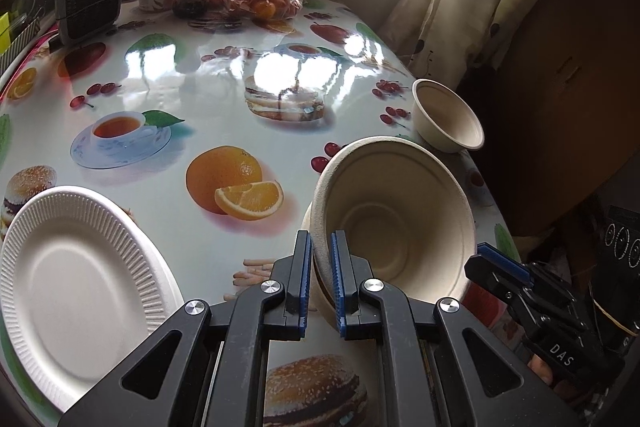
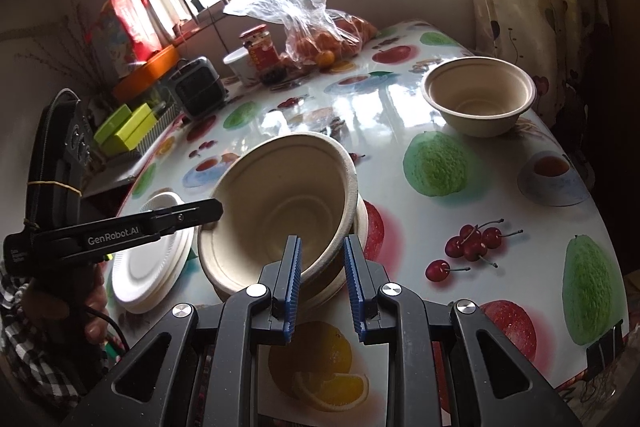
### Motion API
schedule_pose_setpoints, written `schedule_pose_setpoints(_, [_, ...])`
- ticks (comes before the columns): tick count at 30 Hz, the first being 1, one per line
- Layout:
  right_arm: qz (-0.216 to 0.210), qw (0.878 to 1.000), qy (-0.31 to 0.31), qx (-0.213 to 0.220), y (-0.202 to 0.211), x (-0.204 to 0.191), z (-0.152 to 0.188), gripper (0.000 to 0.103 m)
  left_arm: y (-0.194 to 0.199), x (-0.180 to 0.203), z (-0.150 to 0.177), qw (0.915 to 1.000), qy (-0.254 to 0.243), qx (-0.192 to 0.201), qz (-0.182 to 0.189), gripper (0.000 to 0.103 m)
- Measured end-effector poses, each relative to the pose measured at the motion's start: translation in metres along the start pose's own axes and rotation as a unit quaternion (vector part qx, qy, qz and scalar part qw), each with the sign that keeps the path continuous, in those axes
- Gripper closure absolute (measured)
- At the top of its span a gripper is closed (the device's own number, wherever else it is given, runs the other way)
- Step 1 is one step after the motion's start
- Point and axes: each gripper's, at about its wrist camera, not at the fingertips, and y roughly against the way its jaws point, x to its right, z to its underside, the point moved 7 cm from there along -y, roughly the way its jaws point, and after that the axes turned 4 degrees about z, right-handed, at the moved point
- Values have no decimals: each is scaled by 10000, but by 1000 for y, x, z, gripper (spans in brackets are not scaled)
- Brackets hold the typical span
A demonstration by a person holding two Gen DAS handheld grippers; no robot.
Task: Organize plates and bowls
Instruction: 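Lower the held bowl into the other kraft bowl with the left gripper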
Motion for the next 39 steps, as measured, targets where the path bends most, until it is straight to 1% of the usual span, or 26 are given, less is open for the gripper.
schedule_pose_setpoints(10, [16, 10000, -43, -80, -6, 2, 5, 82, -7, -2, 4, 9999, 18, -134, -63, 93])
schedule_pose_setpoints(13, [21, 10000, -49, -79, -7, 3, 5, 82, -6, -1, 4, 9999, -33, -128, -86, 93])
schedule_pose_setpoints(39, [10, 9999, -95, -98, -9, 4, 8, 80, -9, -2, 4, 9998, 22, -161, -97, 93])
